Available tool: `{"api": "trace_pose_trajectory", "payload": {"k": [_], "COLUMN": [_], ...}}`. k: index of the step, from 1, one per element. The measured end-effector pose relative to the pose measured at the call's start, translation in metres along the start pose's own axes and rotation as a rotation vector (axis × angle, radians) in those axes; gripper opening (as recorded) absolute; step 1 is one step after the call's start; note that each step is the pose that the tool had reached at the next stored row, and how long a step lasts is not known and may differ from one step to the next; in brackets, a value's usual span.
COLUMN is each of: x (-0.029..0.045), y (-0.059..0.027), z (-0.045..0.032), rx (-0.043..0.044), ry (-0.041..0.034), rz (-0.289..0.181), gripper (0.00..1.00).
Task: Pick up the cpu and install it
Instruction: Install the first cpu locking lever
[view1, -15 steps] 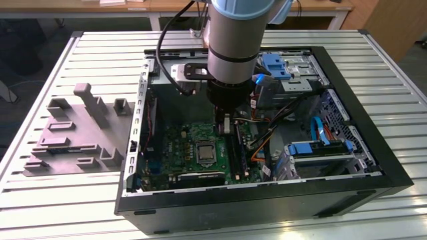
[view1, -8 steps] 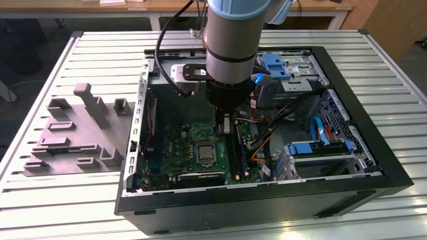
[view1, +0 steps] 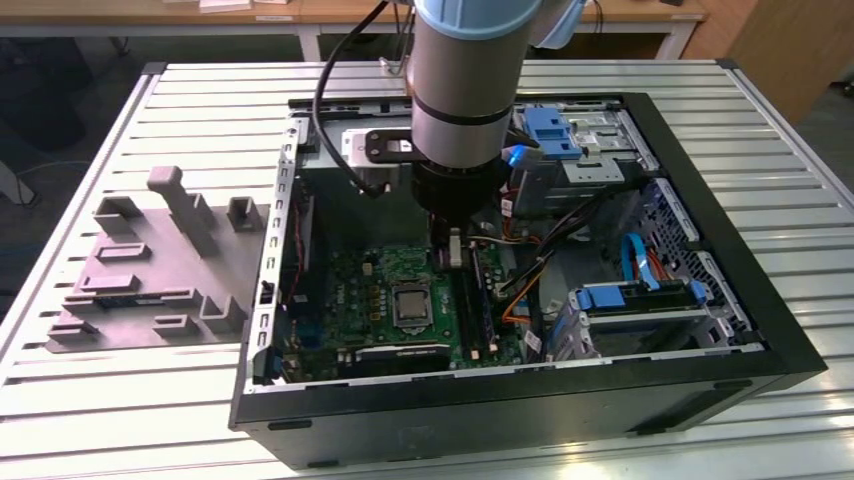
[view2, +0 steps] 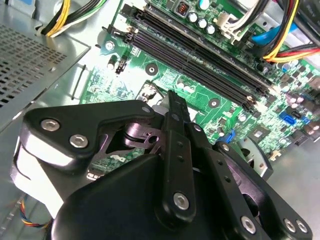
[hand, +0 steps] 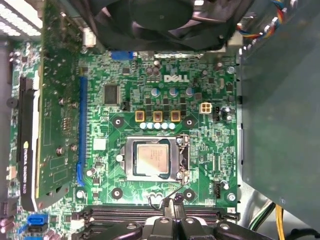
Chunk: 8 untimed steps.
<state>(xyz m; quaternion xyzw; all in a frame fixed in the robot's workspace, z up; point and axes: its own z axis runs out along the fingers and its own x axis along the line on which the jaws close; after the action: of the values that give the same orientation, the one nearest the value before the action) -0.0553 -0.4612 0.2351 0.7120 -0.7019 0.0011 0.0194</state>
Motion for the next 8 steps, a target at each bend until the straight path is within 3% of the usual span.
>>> {"api": "trace_pose_trajectory", "payload": {"k": [8], "x": [0.0004], "y": [0.0036], "z": [0.0005], "rx": [0.0003], "ry": [-0.0018], "rz": [-0.006], "gripper": [0.11]}}
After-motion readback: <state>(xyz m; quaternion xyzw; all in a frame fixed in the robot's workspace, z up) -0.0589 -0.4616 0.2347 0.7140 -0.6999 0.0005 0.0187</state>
